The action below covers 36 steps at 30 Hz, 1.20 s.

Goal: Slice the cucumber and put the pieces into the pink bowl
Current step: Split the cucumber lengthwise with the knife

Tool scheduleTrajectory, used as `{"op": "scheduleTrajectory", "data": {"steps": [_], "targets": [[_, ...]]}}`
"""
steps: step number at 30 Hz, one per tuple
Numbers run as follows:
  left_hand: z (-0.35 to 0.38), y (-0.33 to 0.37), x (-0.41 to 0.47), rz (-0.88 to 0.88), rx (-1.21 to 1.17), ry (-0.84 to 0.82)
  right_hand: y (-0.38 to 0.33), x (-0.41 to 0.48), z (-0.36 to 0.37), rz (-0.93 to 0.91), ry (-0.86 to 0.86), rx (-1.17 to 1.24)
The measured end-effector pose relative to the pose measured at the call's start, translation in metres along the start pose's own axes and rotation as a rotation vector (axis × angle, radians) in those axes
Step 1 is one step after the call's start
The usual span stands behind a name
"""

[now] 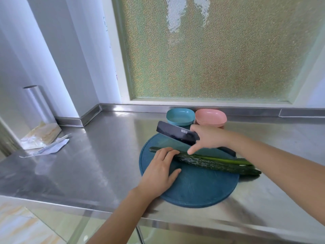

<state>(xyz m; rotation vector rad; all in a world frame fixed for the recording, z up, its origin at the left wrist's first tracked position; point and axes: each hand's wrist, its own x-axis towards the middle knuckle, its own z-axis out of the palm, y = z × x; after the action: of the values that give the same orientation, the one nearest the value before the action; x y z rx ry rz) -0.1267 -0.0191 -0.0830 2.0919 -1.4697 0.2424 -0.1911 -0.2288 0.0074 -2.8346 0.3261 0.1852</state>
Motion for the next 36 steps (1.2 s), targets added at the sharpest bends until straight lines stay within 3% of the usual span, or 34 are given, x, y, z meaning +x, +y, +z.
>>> {"op": "scheduleTrajectory", "data": {"steps": [3,12,20,36], "targets": [[-0.001,0.000,-0.002,-0.004,0.018,-0.016,0.006,0.005,0.016,0.009,-0.004,0.137],[-0.001,-0.002,-0.007,-0.026,0.041,-0.124,0.015,0.011,0.025,-0.012,-0.007,0.245],[-0.006,-0.003,-0.011,-0.042,0.071,-0.315,0.014,0.012,0.026,-0.021,-0.106,0.434],[-0.009,0.000,-0.017,-0.059,0.106,-0.352,0.010,0.012,0.027,-0.063,-0.042,0.293]]}}
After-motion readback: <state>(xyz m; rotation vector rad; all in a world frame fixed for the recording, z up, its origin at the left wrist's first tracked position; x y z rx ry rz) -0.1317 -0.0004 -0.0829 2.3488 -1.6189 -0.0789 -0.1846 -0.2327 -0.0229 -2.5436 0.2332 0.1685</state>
